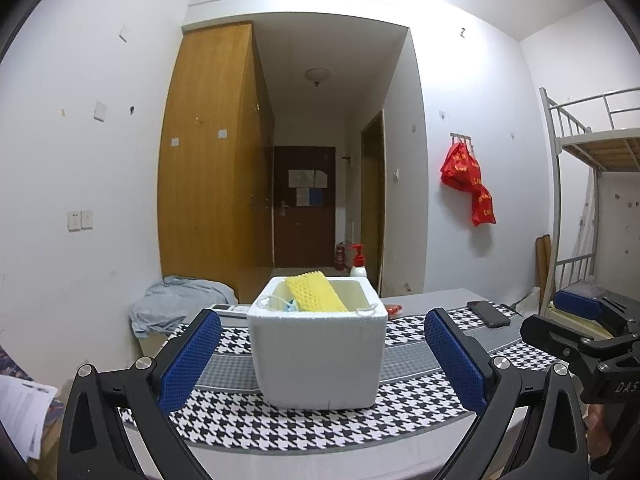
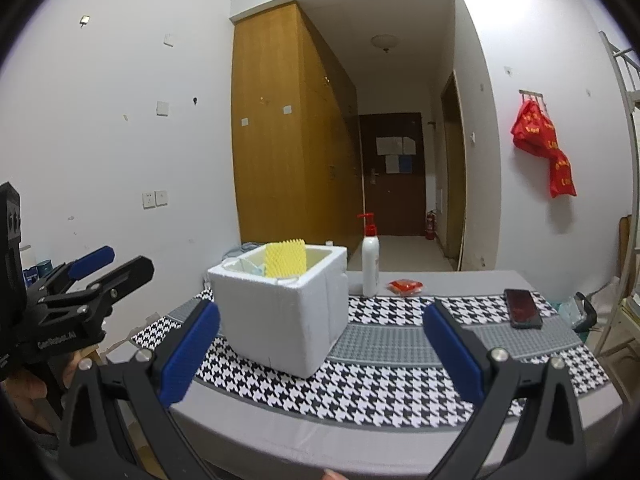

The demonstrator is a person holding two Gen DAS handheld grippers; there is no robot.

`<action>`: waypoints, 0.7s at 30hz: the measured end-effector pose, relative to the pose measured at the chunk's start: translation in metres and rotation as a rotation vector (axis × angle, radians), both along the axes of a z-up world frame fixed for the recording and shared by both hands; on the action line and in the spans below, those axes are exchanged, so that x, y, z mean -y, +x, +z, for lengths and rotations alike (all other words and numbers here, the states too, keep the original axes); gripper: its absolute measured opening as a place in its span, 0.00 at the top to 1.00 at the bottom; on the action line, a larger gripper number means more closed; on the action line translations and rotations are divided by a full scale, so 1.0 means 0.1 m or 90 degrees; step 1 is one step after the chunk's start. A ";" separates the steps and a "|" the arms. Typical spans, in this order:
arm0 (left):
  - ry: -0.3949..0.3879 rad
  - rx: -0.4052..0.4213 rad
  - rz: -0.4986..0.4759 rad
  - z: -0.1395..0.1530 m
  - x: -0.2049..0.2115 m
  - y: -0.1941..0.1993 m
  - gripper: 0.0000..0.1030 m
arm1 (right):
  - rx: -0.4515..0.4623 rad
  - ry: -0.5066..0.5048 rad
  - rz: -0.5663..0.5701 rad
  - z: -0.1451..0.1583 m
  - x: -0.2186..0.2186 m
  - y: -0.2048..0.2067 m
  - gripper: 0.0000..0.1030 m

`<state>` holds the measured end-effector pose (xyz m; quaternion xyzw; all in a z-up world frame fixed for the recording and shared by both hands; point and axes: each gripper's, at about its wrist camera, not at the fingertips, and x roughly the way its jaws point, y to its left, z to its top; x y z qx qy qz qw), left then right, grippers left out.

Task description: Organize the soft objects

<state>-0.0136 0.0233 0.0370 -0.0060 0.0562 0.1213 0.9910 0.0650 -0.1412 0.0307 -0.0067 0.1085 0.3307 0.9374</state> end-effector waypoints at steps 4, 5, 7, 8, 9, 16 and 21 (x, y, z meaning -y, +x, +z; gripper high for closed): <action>-0.001 0.001 -0.002 -0.08 0.03 -0.06 0.01 | 0.006 -0.010 -0.022 -0.11 0.00 -0.08 0.00; -0.002 0.001 -0.004 -0.10 0.03 -0.07 0.01 | 0.004 -0.012 -0.023 -0.13 0.00 -0.10 0.00; -0.002 -0.001 -0.004 -0.13 0.04 -0.09 0.01 | 0.001 -0.012 -0.021 -0.17 0.01 -0.14 0.00; -0.001 -0.003 -0.004 -0.15 0.05 -0.11 0.01 | 0.000 -0.010 -0.020 -0.18 0.01 -0.17 0.00; -0.002 -0.008 -0.004 -0.17 0.06 -0.12 0.01 | 0.000 -0.010 -0.021 -0.19 0.01 -0.18 0.00; 0.005 -0.016 -0.018 -0.24 0.14 -0.21 0.01 | -0.007 -0.013 -0.035 -0.29 0.06 -0.26 0.00; 0.002 -0.018 -0.022 -0.28 0.14 -0.23 0.01 | -0.014 -0.019 -0.035 -0.34 0.08 -0.27 0.00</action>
